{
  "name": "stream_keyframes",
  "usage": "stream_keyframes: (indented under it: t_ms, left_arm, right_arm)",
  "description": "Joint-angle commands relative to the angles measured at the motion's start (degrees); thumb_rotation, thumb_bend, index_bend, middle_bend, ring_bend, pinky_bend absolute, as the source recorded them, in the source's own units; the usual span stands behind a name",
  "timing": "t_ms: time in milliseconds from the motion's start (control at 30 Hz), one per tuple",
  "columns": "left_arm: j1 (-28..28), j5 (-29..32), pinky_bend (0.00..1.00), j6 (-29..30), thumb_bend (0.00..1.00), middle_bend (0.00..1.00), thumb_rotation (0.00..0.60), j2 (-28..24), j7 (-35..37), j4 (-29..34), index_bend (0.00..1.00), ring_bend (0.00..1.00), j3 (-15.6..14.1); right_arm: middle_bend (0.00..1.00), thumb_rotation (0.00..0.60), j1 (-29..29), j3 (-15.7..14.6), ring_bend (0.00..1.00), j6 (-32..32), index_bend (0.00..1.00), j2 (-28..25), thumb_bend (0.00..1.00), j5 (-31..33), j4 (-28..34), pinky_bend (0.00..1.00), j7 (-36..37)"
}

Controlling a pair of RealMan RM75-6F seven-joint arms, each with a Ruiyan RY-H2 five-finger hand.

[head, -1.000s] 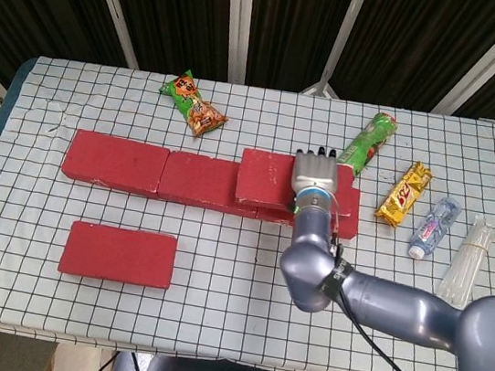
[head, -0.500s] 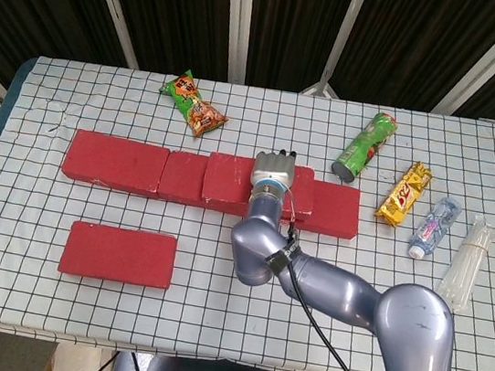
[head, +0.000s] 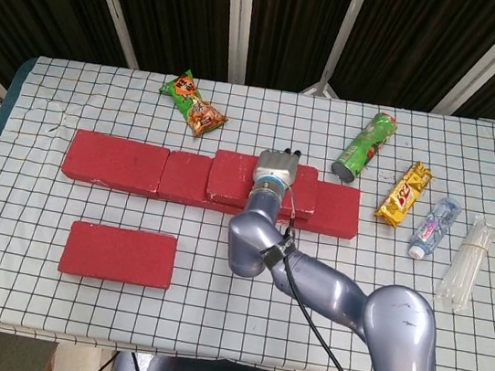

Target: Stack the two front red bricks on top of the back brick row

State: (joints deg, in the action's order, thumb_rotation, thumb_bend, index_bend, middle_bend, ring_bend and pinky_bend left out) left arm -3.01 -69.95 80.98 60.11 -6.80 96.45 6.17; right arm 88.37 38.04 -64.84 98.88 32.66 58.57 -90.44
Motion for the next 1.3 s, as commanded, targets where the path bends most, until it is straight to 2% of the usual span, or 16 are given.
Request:
stream_keyframes:
  t_ms: [33,533,967,1167,1300]
  left_arm:
    - [0.0,0.1,0.0,0.0,0.0,0.0,0.6,0.0,0.0,0.0,0.1,0.0,0.0]
    - [0.1,0.4,0.0,0.3,0.0,0.0,0.6,0.0,-0.2,0.1,0.1,0.0,0.0]
    - [0.0,0.4,0.0,0.3,0.0,0.0,0.6,0.1,-0.3,-0.1,0.1,0.0,-0.1]
    - [-0.1,0.6,0.0,0.1,0.0,0.0,0.6,0.2,-0.6,-0.1,0.1,0.0,-0.1]
    - [-0.1,0.5,0.0,0.3,0.0,0.0,0.6,0.2,-0.7,0.0,0.1,0.0,-0.2]
  right_arm:
    - [0.27,0.6,-0.5,0.8,0.06,-0.2,0.31,0.6,0.13,-0.6,-0.6,0.0,-0.8]
    - [0.27,0.6,-3.0,5.0,0.06,-1.6,0.31,1.1,0.13,-3.1,0.7,0.0,-3.1]
    - [0.26,0.6,-4.8,6.3,0.06,-1.7,0.31,2.4,0.13,-4.7,-0.2,0.0,-3.8]
    - [0.18,0.6,-5.4,7.1,0.04,-1.8,0.31,2.5,0.13,-5.5,0.2,0.0,-3.7]
    - [0.11,0.6,-5.9,7.6,0.0,-1.6,0.27,2.6,0.13,-5.6,0.4,0.0,-3.6]
